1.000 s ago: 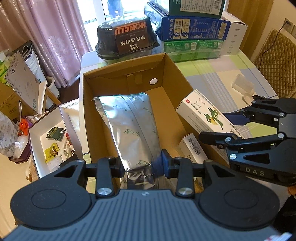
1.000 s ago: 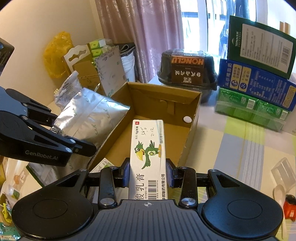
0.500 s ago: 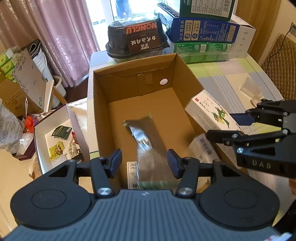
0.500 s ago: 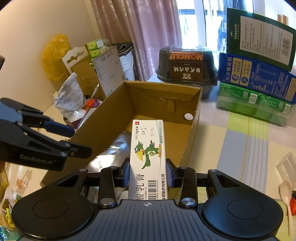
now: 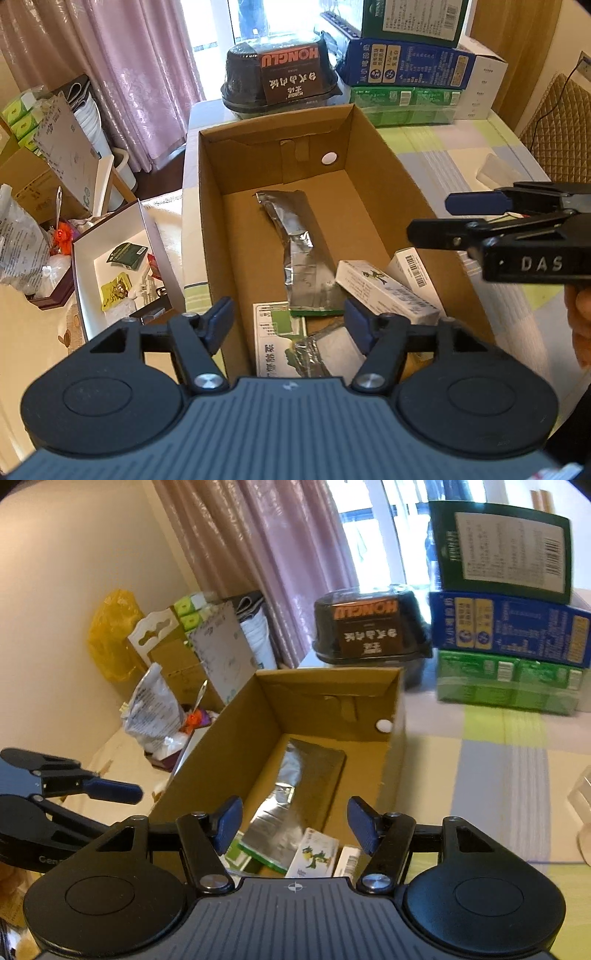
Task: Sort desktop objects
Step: 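Open the left tool to drop the foil bag while the right tool releases the white box, then move both tools to the white spoon and red candy packet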
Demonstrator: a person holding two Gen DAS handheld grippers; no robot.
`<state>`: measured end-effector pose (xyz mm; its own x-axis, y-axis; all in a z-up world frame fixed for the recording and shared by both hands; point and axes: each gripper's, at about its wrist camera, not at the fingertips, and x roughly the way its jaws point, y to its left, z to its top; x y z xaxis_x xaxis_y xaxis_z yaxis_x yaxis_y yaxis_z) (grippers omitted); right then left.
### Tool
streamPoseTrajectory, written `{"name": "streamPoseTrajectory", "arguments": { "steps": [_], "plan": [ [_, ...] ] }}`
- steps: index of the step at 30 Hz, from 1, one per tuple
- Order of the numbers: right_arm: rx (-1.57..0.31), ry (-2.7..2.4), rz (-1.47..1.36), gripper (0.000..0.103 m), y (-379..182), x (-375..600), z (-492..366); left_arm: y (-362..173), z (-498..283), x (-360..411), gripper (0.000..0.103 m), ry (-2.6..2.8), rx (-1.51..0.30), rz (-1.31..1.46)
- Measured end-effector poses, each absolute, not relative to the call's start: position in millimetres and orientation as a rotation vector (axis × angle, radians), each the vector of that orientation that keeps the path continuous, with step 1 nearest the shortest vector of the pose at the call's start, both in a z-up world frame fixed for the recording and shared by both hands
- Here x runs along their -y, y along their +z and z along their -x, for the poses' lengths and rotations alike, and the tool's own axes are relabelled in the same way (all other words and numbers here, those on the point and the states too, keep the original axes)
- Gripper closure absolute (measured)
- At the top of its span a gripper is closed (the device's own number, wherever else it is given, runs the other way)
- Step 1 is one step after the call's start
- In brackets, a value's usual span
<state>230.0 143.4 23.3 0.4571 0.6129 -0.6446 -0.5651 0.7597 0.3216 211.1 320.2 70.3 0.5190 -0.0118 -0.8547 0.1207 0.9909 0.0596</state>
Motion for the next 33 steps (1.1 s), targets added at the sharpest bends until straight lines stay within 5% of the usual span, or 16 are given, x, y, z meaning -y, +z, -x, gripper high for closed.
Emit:
{"name": "streamPoseTrajectory", "arguments": {
  "steps": [21,26,33],
  "plan": [
    [-0.815,0.576,-0.031,0.013,30.5,-4.4,-157.7,106.5,-130.0,-228.4,0.001,-0.124,-0.873,-0.134],
    [-0.798,0.554,-0.016,0.003,34.2,27.0,-142.6,111.2,-114.4,-205.1,0.001,-0.129,-0.843,-0.153],
    [-0.795,0.509,-0.007,0.002,31.7,81.0,-126.4,104.7,-91.1,-163.5,0.001,-0.187,-0.776,-0.19]
  ]
}}
